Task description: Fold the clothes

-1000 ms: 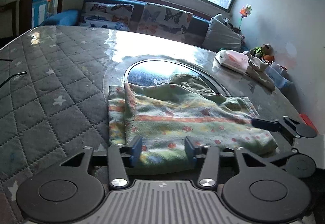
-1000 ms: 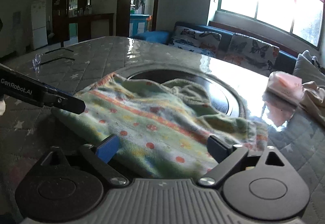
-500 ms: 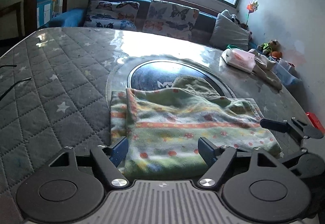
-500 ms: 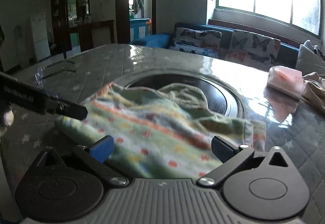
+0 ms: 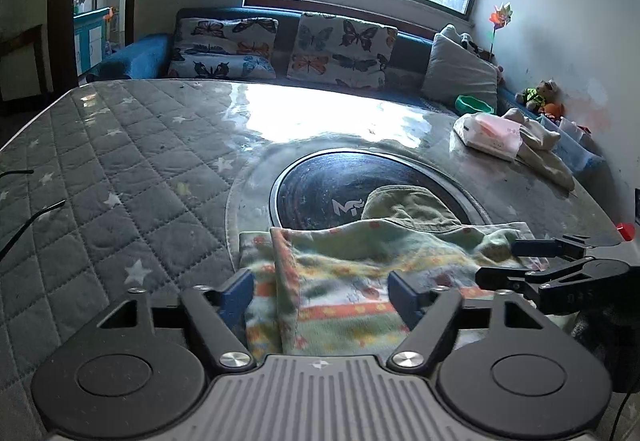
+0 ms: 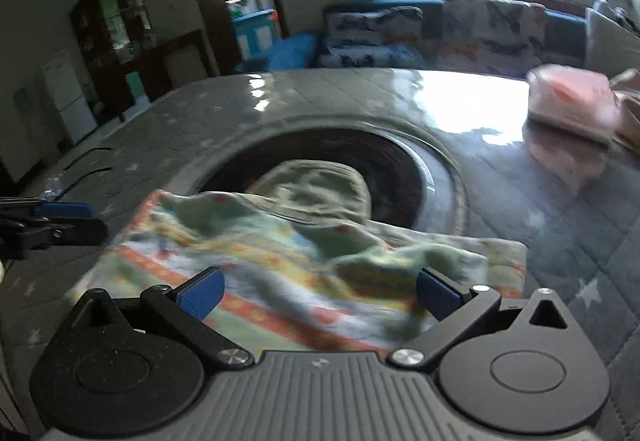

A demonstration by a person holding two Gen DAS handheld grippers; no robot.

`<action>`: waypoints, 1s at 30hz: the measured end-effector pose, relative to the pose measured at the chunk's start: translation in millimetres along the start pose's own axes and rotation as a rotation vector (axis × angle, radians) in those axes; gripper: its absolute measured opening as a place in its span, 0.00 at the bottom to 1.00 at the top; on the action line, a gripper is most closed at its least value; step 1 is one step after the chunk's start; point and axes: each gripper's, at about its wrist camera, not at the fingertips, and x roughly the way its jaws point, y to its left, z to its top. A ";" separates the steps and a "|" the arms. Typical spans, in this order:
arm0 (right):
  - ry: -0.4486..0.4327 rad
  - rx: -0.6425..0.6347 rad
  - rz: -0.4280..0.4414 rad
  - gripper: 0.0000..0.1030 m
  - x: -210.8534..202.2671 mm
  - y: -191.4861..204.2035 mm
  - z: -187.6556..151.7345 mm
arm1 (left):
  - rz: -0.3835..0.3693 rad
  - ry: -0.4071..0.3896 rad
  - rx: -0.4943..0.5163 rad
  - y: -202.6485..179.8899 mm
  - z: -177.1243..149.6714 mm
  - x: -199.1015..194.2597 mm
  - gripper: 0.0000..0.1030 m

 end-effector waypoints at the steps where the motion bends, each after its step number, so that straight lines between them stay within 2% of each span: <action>1: 0.002 0.006 -0.012 1.00 1.4 -3.7 -0.8 | -0.003 0.005 0.002 0.6 2.0 3.7 0.59; 3: -0.003 0.018 -0.011 1.00 0.6 -10.9 -0.9 | -0.007 0.010 0.004 1.4 5.9 11.2 0.52; 5: -0.019 0.026 -0.002 1.00 -2.9 -11.9 1.8 | -0.005 0.018 0.004 2.3 9.3 20.5 0.41; 7: -0.035 0.019 0.030 1.00 -5.2 -9.8 5.3 | -0.005 0.026 0.002 2.9 13.0 29.9 0.39; 12: -0.014 0.008 0.147 1.00 7.2 -1.4 11.3 | -0.004 0.046 0.014 0.1 17.3 52.9 0.28; 16: 0.016 0.048 0.138 1.00 21.8 -7.7 11.9 | 0.018 0.074 0.006 4.8 17.2 68.7 0.19; 21: -0.012 0.090 0.110 1.00 16.1 -27.3 13.2 | 0.012 0.073 0.007 5.8 16.4 70.8 0.19; 27: -0.018 0.047 0.174 1.00 14.5 -13.6 15.5 | 0.012 0.072 0.004 5.4 16.9 71.3 0.19; 30: 0.006 0.041 0.153 1.00 21.0 -9.9 14.1 | 0.010 0.076 0.001 6.3 18.1 70.6 0.19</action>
